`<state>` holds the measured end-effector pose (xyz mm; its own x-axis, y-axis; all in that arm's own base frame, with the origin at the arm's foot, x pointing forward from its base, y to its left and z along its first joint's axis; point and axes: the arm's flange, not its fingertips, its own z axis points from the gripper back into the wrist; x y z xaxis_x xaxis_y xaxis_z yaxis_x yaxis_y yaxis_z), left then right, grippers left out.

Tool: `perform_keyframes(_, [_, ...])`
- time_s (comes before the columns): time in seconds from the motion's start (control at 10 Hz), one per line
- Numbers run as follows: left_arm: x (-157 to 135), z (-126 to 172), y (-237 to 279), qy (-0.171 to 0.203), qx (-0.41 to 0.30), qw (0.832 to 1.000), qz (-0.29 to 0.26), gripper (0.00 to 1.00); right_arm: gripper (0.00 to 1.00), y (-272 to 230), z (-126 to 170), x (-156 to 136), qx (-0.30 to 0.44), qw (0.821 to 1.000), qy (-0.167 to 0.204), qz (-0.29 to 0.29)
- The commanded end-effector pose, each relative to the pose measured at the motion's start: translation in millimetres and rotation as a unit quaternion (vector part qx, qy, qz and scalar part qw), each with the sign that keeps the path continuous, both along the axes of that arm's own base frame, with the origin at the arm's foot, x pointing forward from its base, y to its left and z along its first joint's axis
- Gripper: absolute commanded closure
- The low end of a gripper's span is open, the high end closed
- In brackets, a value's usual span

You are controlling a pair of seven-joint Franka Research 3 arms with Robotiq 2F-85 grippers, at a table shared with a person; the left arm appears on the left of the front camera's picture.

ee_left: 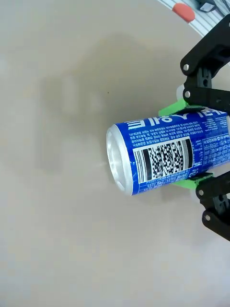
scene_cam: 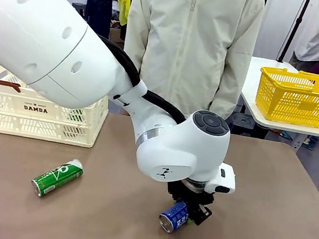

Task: Place the drinks into the Shopping basket.
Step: Pick up one drink and place it into the Shopping basket.

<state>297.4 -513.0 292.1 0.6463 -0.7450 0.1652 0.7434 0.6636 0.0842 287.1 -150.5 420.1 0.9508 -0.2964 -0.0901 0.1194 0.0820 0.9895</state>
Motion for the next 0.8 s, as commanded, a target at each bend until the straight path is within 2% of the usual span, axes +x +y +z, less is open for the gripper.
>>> perform_keyframes(0.0, [8.1,40.2,15.5,-0.002,-0.011,0.999,0.030,1.00,0.00,-1.2,1.4,-3.3,-0.001,1.000,-0.006,0.005])
perform_keyframes(0.2, [33.1,133.8,67.3,-0.013,-0.034,0.995,0.089,1.00,0.00,-1.2,1.4,-3.3,-0.001,1.000,-0.006,0.005])
perform_keyframes(0.3, [54.3,193.1,110.8,-0.055,-0.059,0.987,0.142,1.00,0.00,-1.2,1.4,-3.3,-0.001,1.000,-0.006,0.005])
perform_keyframes(0.4, [79.0,237.0,157.0,-0.092,-0.073,0.975,0.190,1.00,0.00,-1.2,1.4,-3.3,-0.001,1.000,-0.006,0.005])
perform_keyframes(0.5, [106.4,274.9,224.3,-0.155,-0.079,0.963,0.205,1.00,0.00,-1.2,1.4,-3.3,-0.001,1.000,-0.006,0.005])
perform_keyframes(0.6, [117.1,287.1,273.5,-0.177,-0.046,0.949,0.255,1.00,0.00,-1.2,1.4,-3.3,-0.001,1.000,-0.006,0.005])
perform_keyframes(0.7, [122.2,293.4,325.3,-0.183,-0.053,0.930,0.316,1.00,0.00,-1.2,1.4,-3.3,-0.001,1.000,-0.006,0.005])
